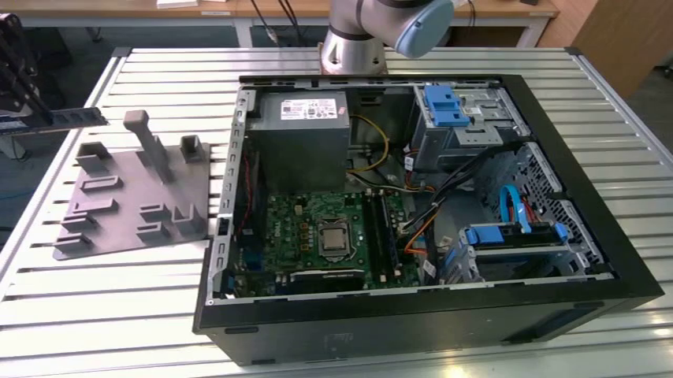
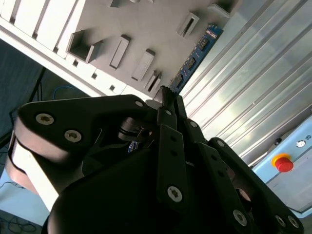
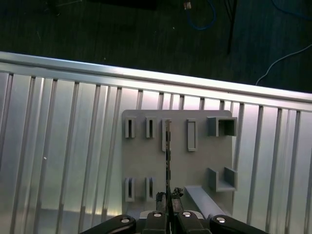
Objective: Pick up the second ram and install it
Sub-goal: 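Pick up the second ram and move it above second insertion slot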
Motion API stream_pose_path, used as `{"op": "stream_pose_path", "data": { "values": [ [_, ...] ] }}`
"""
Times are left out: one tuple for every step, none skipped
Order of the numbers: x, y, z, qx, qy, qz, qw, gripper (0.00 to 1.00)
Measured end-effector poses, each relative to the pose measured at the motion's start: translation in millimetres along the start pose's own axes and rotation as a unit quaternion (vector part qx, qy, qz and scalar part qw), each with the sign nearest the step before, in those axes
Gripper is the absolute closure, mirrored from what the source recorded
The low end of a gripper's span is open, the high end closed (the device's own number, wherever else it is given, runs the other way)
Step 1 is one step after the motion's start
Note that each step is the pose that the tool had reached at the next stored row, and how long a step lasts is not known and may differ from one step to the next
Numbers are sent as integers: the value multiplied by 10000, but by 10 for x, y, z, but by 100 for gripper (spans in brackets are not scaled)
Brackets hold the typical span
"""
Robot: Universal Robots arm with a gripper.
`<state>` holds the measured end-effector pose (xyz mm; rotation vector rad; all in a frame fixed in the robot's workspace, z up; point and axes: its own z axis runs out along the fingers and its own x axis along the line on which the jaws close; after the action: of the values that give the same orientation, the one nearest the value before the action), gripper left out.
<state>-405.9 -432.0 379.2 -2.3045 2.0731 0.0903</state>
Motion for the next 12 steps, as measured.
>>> {"op": "stream_pose_path", "data": {
  "values": [
    [-1, 0, -19, 0, 0, 0, 10000, 86],
    [-3, 0, -37, 0, 0, 0, 10000, 86],
    [-4, 1, -56, 0, 0, 0, 10000, 86],
    [-5, 1, -76, 0, 0, 0, 10000, 86],
    [-7, 1, -100, 0, 0, 0, 10000, 86],
    [-9, 1, -125, 0, 0, 0, 10000, 86],
    [-11, 1, -151, 0, 0, 0, 10000, 86],
    [-12, 2, -174, 0, 0, 0, 10000, 86],
    [-13, 2, -189, 0, 0, 0, 10000, 86],
    [-13, 2, -192, 1, 0, 0, 10000, 86],
    [-13, 2, -192, 1, 0, 0, 10000, 86],
    [-13, 2, -191, 1, -1, 0, 10000, 86]
  ]
}}
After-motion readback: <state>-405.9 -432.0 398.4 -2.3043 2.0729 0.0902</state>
